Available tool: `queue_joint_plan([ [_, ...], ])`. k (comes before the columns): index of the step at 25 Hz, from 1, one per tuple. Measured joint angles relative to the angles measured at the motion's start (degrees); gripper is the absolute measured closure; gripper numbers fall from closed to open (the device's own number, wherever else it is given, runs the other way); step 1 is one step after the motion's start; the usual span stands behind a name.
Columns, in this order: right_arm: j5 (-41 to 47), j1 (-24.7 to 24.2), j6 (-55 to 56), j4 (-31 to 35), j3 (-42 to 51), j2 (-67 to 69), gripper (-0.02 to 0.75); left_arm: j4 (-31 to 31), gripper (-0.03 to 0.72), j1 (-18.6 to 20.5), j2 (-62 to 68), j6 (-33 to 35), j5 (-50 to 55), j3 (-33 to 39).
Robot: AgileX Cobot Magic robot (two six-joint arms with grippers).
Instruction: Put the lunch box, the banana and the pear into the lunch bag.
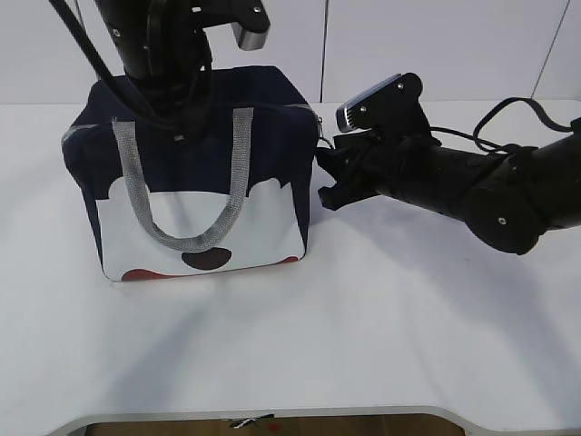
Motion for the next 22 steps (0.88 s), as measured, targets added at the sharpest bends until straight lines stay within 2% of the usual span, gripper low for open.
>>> queue_joint_plan([
  [6,-0.08,0.00,0.00,-0.35,0.00,0.16,0.478,0.13,0.654,0.00,0.00,0.00,0.00,0.00],
  [17,-0.86,0.00,0.00,-0.62,0.00,0.25,0.720,0.43,0.683,0.00,0.00,0.00,0.00,0.00],
  [22,-0.86,0.00,0.00,-0.71,0.00,0.25,0.721,1.38,0.685,0.00,0.00,0.00,0.00,0.00],
])
